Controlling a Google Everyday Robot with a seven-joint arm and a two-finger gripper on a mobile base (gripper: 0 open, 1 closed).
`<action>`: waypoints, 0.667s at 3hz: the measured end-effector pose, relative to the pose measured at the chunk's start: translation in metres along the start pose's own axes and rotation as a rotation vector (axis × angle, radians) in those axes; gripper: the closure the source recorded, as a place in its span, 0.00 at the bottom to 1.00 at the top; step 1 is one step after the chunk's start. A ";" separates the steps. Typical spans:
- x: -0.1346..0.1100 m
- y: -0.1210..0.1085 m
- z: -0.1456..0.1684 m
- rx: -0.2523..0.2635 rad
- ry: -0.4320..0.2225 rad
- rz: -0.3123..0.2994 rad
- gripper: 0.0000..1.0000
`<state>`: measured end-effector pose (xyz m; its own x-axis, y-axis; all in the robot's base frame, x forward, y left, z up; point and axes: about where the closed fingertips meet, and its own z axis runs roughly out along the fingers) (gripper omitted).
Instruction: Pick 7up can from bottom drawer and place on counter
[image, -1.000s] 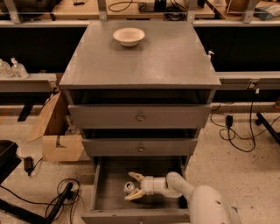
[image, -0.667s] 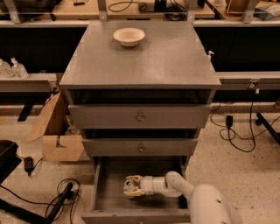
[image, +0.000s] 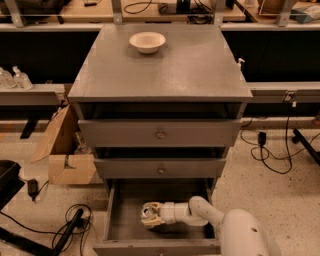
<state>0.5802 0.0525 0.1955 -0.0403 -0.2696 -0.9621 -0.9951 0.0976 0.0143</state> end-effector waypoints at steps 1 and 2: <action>-0.030 0.008 -0.032 -0.015 -0.020 0.000 1.00; -0.132 0.031 -0.118 -0.068 -0.125 0.000 1.00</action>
Offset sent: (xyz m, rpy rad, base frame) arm -0.0615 -0.1304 0.2635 0.2169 -0.0084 0.1334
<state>0.5441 -0.0224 0.3551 -0.0328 -0.1478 -0.9885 -0.9991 0.0312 0.0285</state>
